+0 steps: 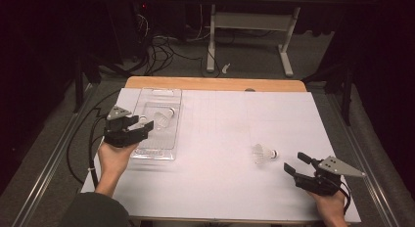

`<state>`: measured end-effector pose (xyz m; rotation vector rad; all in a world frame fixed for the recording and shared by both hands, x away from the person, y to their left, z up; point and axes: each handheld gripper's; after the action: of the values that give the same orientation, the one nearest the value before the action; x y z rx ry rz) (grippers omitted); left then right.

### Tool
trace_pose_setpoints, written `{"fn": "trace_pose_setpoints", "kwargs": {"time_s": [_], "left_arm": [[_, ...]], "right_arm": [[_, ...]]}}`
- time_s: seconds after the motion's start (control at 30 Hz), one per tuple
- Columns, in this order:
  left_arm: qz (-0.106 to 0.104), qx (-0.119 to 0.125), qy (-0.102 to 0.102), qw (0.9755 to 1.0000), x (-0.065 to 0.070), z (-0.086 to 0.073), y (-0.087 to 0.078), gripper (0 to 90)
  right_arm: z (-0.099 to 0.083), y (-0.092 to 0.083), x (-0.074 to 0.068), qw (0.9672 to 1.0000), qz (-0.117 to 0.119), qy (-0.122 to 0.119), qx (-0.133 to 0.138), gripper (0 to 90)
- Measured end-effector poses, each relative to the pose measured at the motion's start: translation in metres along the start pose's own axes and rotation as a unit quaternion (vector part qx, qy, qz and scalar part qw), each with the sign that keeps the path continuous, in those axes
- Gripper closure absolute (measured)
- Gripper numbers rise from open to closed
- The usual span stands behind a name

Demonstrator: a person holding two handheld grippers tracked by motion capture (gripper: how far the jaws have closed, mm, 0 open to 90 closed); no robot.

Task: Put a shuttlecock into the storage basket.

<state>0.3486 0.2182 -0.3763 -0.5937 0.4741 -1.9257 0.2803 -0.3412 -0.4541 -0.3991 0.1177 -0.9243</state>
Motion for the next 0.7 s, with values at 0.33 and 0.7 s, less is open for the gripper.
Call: {"fn": "trace_pose_setpoints", "kwargs": {"time_s": [0.33,0.7], "left_arm": [[-0.009,0.006,0.001,0.9999,0.003,-0.006,-0.005,39.4],[-0.004,0.015,0.003,0.9999,0.003,-0.015,-0.012,39.2]], "right_arm": [[0.000,0.000,0.000,1.0000,-0.001,0.000,0.000,31.2],[0.000,0.000,0.000,1.0000,-0.001,0.000,-0.001,31.2]]}}
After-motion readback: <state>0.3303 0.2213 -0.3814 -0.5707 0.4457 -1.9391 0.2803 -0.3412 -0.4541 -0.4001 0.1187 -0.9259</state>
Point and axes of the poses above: each handheld gripper's, and its own axes: y roughly forward along the jaws, z roughly out of its top, x roughly to its right, and after that the axes turned 6 degrees about -y, right-handed
